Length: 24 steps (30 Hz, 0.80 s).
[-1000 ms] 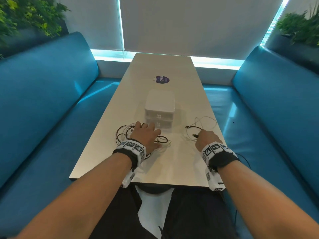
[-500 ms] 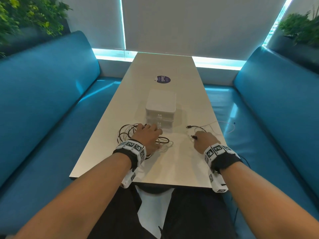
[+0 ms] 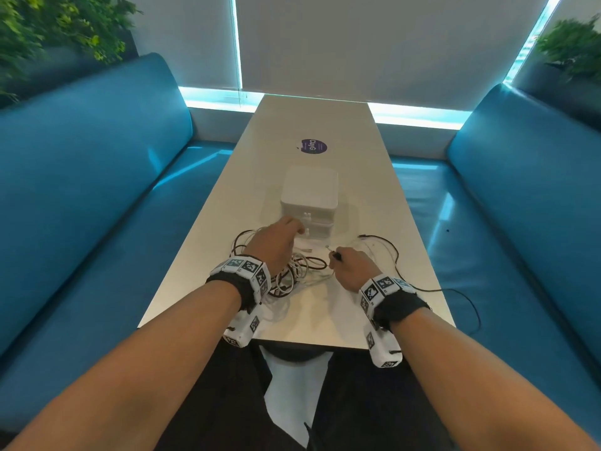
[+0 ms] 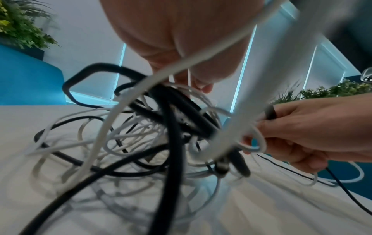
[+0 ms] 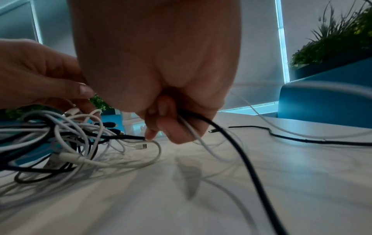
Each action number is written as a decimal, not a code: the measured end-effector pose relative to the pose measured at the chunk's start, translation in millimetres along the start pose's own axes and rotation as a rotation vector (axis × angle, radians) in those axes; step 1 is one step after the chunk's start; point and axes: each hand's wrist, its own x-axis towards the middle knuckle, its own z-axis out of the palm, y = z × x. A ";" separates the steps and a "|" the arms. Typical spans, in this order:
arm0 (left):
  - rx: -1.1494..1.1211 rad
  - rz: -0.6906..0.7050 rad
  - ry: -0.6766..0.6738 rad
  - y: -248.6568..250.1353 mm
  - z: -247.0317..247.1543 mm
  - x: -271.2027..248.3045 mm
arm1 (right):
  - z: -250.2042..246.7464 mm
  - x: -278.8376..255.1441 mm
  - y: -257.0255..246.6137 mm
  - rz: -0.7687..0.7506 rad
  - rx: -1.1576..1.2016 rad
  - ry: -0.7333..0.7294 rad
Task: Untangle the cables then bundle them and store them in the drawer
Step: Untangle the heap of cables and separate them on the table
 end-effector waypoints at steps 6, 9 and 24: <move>-0.095 -0.011 0.168 -11.8 -5.6 -0.8 | -1.9 2.4 -1.8 0.032 0.055 0.009; -0.059 -0.041 0.038 -17.0 -4.1 -4.1 | -2.3 1.7 -4.4 0.036 0.125 -0.012; 0.384 -0.001 -0.023 -1.7 5.8 20.0 | 8.8 13.7 -14.4 -0.014 0.156 0.034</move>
